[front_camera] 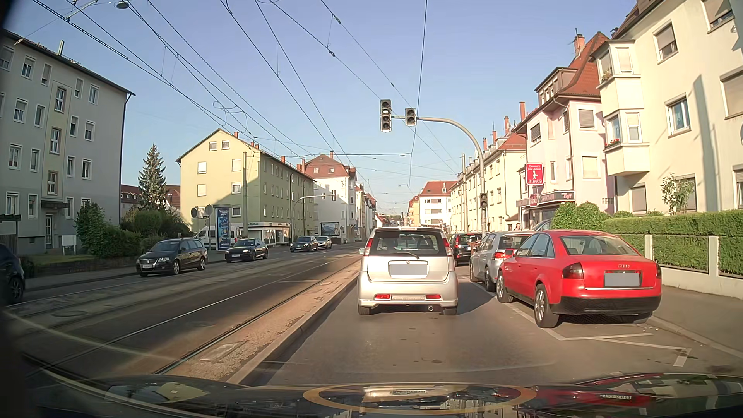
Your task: Follow the waypoints while adhering to traffic rules and regulations
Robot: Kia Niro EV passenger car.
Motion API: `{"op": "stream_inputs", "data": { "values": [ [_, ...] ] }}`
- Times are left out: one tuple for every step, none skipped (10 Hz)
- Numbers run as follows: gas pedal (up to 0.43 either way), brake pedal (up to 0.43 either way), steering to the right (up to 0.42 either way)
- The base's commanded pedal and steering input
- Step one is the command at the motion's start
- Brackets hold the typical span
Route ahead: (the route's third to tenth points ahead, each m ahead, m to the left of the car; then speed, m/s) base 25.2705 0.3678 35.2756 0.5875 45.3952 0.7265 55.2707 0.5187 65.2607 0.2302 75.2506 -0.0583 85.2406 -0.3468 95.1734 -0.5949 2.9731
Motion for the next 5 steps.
{"op": "stream_inputs", "data": {
  "values": [
    [0.150, 0.000, -0.001],
    [0.150, 0.000, -0.001],
    [0.150, 0.000, -0.001],
    [0.150, 0.000, -0.001],
    [0.150, 0.000, -0.001]
  ]
}}
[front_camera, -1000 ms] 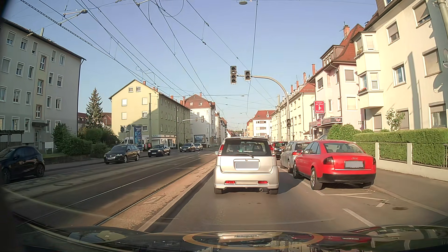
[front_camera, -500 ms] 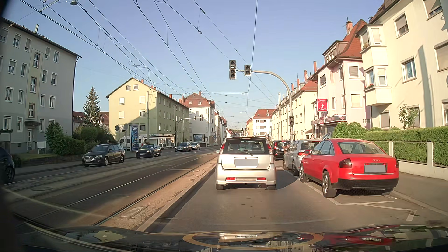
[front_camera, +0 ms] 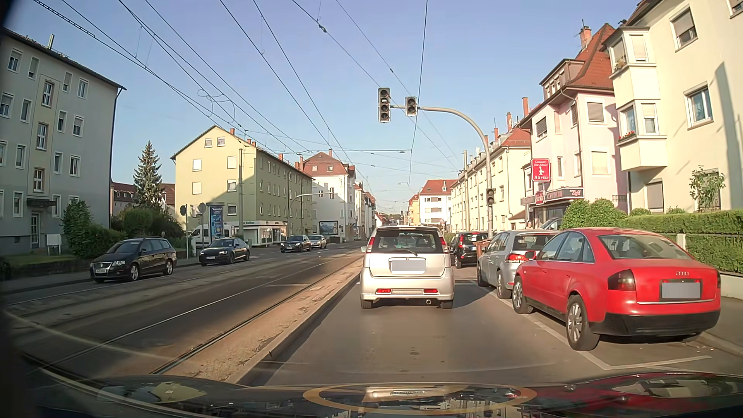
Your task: Follow the waypoints while adhering to traffic rules and regulations
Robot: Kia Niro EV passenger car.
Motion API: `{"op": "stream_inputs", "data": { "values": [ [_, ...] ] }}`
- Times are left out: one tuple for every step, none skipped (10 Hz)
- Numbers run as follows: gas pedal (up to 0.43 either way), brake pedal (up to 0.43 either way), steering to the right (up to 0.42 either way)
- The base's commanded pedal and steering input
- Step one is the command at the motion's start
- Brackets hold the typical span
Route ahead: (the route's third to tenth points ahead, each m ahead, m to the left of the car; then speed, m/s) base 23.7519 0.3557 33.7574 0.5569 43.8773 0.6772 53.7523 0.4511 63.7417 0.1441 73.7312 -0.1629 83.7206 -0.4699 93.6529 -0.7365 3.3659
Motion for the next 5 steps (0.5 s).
{"op": "stream_inputs", "data": {
  "values": [
    [0.150, 0.000, 0.000],
    [0.150, 0.000, -0.001],
    [0.150, 0.000, -0.001],
    [0.157, 0.000, 0.000],
    [0.169, 0.000, -0.001]
  ]
}}
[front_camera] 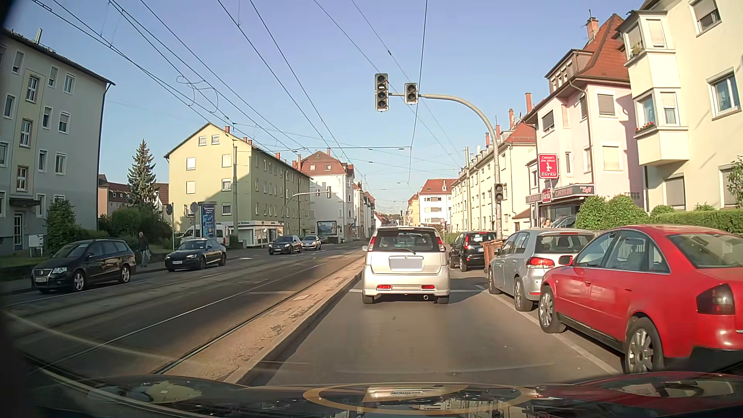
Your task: Follow the waypoints while adhering to traffic rules and regulations
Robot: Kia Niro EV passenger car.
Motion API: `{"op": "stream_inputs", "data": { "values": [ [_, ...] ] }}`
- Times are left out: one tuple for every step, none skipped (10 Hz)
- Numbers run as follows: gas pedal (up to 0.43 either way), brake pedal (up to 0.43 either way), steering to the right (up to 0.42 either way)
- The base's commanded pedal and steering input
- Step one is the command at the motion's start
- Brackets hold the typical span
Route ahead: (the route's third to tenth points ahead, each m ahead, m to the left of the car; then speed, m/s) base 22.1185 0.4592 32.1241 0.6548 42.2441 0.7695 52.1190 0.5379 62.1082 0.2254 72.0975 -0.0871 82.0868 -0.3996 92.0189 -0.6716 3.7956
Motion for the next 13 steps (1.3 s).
{"op": "stream_inputs", "data": {
  "values": [
    [0.169, 0.000, 0.000],
    [0.169, 0.000, -0.001],
    [0.169, 0.000, -0.001],
    [0.169, 0.000, 0.000],
    [0.169, 0.000, 0.000],
    [0.169, 0.000, -0.001],
    [0.169, 0.000, -0.001],
    [0.157, 0.000, -0.001],
    [0.157, 0.000, 0.000],
    [0.157, 0.000, -0.001],
    [0.169, 0.000, 0.000],
    [0.189, 0.000, -0.001],
    [0.209, 0.000, -0.001]
  ]
}}
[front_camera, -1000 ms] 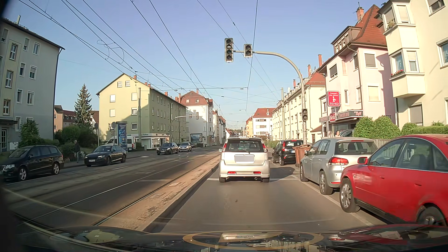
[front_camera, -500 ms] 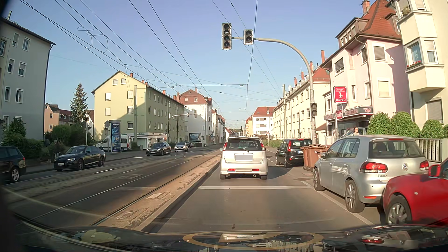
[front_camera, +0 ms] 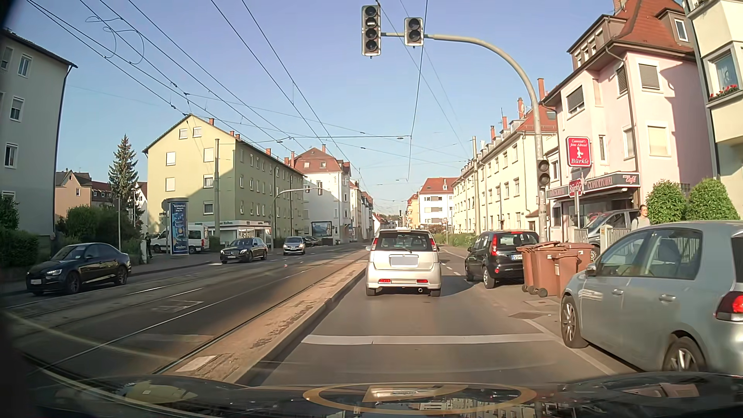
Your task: Follow the waypoints while adhering to traffic rules and regulations
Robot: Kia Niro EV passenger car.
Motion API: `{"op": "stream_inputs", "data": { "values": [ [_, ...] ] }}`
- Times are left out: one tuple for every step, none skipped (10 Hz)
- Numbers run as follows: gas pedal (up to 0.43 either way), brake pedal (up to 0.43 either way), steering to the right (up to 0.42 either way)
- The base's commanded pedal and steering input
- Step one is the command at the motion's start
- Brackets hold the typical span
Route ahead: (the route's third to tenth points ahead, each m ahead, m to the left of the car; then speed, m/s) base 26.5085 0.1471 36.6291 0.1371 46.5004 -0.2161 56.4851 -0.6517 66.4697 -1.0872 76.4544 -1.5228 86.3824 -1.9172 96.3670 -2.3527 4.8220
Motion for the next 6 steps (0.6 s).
{"op": "stream_inputs", "data": {
  "values": [
    [0.220, 0.000, 0.000],
    [0.220, 0.000, -0.001],
    [0.228, 0.000, 0.000],
    [0.228, 0.000, -0.001],
    [0.220, 0.000, -0.001],
    [0.220, 0.000, 0.000]
  ]
}}
